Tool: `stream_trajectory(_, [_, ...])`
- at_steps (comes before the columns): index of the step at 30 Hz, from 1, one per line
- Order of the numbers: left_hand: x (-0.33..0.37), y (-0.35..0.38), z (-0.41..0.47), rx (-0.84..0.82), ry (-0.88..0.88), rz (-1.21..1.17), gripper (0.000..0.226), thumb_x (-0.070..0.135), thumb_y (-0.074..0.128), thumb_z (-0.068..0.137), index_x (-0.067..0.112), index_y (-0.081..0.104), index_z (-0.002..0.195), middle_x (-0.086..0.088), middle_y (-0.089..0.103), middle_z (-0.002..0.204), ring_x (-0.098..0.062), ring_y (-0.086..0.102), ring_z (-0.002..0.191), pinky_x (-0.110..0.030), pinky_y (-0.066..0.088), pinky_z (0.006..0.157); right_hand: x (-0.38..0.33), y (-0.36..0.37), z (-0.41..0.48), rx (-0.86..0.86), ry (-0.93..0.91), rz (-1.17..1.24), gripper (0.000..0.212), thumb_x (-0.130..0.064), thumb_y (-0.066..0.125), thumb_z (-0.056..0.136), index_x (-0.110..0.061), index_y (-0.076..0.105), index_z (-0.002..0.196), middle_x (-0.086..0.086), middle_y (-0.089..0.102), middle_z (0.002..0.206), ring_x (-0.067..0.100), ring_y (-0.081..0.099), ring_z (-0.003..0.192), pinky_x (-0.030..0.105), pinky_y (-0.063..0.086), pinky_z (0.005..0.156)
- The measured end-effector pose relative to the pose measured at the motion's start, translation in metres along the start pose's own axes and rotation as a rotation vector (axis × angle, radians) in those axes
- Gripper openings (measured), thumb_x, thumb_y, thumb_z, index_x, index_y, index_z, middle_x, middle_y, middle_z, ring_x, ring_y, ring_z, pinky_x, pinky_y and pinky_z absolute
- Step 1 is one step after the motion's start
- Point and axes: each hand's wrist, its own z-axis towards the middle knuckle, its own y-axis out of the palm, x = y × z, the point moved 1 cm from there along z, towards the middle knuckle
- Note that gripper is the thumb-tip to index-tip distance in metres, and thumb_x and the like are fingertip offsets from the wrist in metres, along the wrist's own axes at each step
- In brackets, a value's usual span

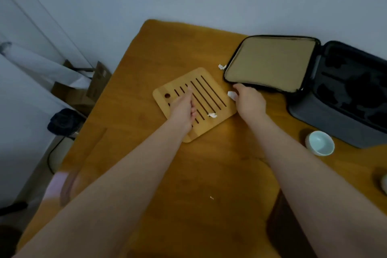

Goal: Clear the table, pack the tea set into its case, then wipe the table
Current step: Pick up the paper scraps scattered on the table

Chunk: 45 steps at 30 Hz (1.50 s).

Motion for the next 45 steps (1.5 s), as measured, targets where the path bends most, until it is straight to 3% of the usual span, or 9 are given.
stream_trajectory(4, [-0.007, 0.003, 0.009, -0.042, 0.677, 0.961, 0.037, 0.038, 0.040, 0.101, 0.014, 0.051, 0.075, 0.000, 0.046, 0.061, -0.013, 0.041, 0.053, -0.029, 0.033, 0.053, -0.007, 0.006, -0.003, 0.014, -0.041, -0.138, 0.030, -0.030, 0.036, 0.105, -0.009, 0.056, 0.113, 0.014, 0.062, 0.107, 0.033, 0.061, 0.095, 0.035, 0.036, 0.062])
stream_trajectory(7, [-0.018, 0.005, 0.010, -0.128, 0.924, 1.408, 0.030, 0.039, 0.032, 0.103, 0.017, 0.053, 0.100, 0.001, 0.057, 0.075, -0.017, 0.053, 0.065, -0.034, 0.041, 0.057, -0.004, 0.009, -0.010, 0.094, -0.027, -0.137, 0.019, -0.021, 0.044, 0.103, -0.009, 0.056, 0.111, 0.012, 0.064, 0.105, 0.031, 0.062, 0.091, 0.034, 0.035, 0.060])
stream_trajectory(17, [-0.041, 0.001, 0.013, 0.033, 1.095, 1.853, 0.045, 0.057, 0.035, 0.097, 0.018, 0.043, 0.118, -0.001, 0.053, 0.062, -0.020, 0.049, 0.051, -0.030, 0.035, 0.043, 0.008, 0.008, -0.051, 0.433, -0.006, 0.285, 0.019, -0.032, 0.051, 0.098, -0.019, 0.065, 0.100, -0.001, 0.068, 0.087, 0.017, 0.063, 0.076, 0.037, 0.050, 0.063])
stream_trajectory(21, [-0.043, -0.002, 0.014, 0.048, 1.098, 1.830, 0.034, 0.048, 0.034, 0.101, 0.017, 0.043, 0.110, 0.000, 0.054, 0.065, -0.017, 0.046, 0.050, -0.029, 0.030, 0.042, 0.012, 0.012, -0.062, 0.458, 0.009, 0.435, 0.018, -0.032, 0.054, 0.097, -0.018, 0.066, 0.093, -0.002, 0.065, 0.077, 0.018, 0.060, 0.069, 0.039, 0.048, 0.059])
stream_trajectory(26, [-0.047, 0.001, 0.011, 0.068, 1.096, 1.797, 0.030, 0.043, 0.030, 0.103, 0.017, 0.044, 0.099, 0.005, 0.047, 0.069, -0.014, 0.044, 0.055, -0.027, 0.027, 0.042, 0.012, 0.020, -0.076, 0.370, 0.058, 0.566, 0.016, -0.024, 0.052, 0.100, -0.020, 0.067, 0.099, -0.008, 0.064, 0.085, 0.007, 0.058, 0.075, 0.020, 0.045, 0.063])
stream_trajectory(33, [-0.043, -0.002, 0.011, 0.078, 1.034, 1.665, 0.031, 0.043, 0.028, 0.103, 0.018, 0.044, 0.092, 0.006, 0.045, 0.079, -0.012, 0.046, 0.062, -0.026, 0.031, 0.050, -0.016, 0.040, -0.091, 0.156, 0.026, 0.660, 0.024, -0.023, 0.045, 0.103, -0.016, 0.068, 0.096, -0.002, 0.064, 0.083, 0.014, 0.060, 0.076, 0.031, 0.051, 0.067])
stream_trajectory(36, [-0.039, -0.006, 0.007, 0.113, 0.920, 1.262, 0.030, 0.038, 0.035, 0.103, 0.015, 0.045, 0.086, 0.002, 0.049, 0.073, -0.016, 0.048, 0.060, -0.029, 0.036, 0.049, -0.027, 0.036, -0.096, 0.138, 0.028, 0.808, 0.025, -0.023, 0.053, 0.099, -0.016, 0.069, 0.082, 0.000, 0.062, 0.067, 0.014, 0.056, 0.061, 0.033, 0.049, 0.061])
stream_trajectory(40, [-0.035, -0.010, -0.012, 0.075, 0.557, 0.697, 0.029, 0.037, 0.042, 0.101, 0.015, 0.054, 0.086, 0.002, 0.054, 0.075, -0.013, 0.049, 0.067, -0.028, 0.040, 0.060, -0.042, 0.018, -0.095, 0.139, 0.048, 0.954, 0.024, -0.024, 0.060, 0.096, -0.018, 0.072, 0.077, -0.005, 0.062, 0.063, 0.005, 0.052, 0.055, 0.021, 0.043, 0.053])
stream_trajectory(45, [-0.037, -0.008, -0.030, -0.042, 0.086, 0.230, 0.033, 0.026, 0.039, 0.099, 0.014, 0.049, 0.071, 0.001, 0.046, 0.058, -0.013, 0.043, 0.053, -0.022, 0.039, 0.045, -0.066, 0.018, -0.109, 0.144, -0.215, 0.405, 0.017, -0.021, 0.057, 0.096, -0.015, 0.073, 0.094, -0.004, 0.058, 0.087, 0.009, 0.052, 0.065, 0.020, 0.042, 0.055])
